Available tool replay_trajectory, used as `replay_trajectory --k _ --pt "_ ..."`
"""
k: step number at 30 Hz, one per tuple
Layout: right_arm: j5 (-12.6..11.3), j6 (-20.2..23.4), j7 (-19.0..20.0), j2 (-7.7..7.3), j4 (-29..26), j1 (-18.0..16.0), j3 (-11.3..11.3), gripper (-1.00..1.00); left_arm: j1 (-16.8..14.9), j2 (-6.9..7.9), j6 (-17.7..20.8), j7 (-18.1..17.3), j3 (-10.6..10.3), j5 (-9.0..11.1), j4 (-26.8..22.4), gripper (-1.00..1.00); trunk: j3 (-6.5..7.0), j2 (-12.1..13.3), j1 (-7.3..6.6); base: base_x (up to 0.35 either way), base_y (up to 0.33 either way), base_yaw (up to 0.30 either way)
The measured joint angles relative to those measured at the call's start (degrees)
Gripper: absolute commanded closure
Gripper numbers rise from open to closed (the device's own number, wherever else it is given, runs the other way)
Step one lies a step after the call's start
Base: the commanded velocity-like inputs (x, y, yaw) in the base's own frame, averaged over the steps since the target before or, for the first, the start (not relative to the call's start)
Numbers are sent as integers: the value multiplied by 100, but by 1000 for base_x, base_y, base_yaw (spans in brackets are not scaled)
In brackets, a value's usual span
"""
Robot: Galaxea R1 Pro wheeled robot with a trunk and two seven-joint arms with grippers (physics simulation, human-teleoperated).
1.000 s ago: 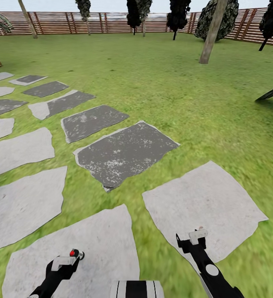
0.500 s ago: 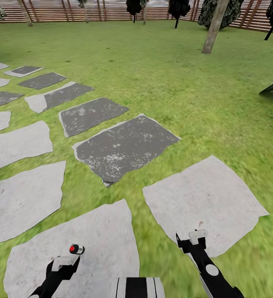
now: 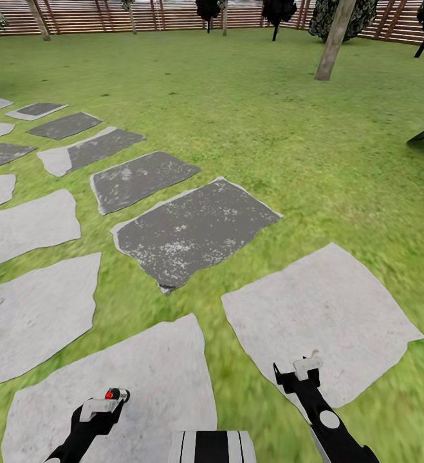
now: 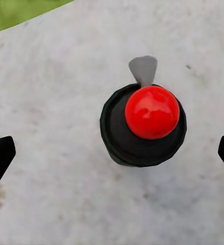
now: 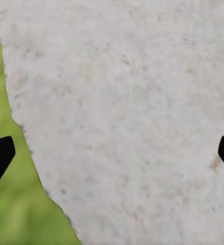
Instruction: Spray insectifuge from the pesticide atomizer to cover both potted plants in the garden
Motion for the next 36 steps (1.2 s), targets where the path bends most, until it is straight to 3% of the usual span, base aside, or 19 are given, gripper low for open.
replay_trajectory --k 17,20,36 --pt "0 0 0 0 0 0 0 -100 25 0 -20 -7 -16 8 -49 -100 0 0 0 24 -21 0" --pt "0 0 -1 0 0 0 0 -100 31 -3 -26 -9 -19 7 -45 -100 -74 -4 8 0 0 0" --pt "0 0 -1 0 0 0 0 -100 27 -3 -27 -10 -26 0 -36 -100 -158 -7 13 0 0 0"
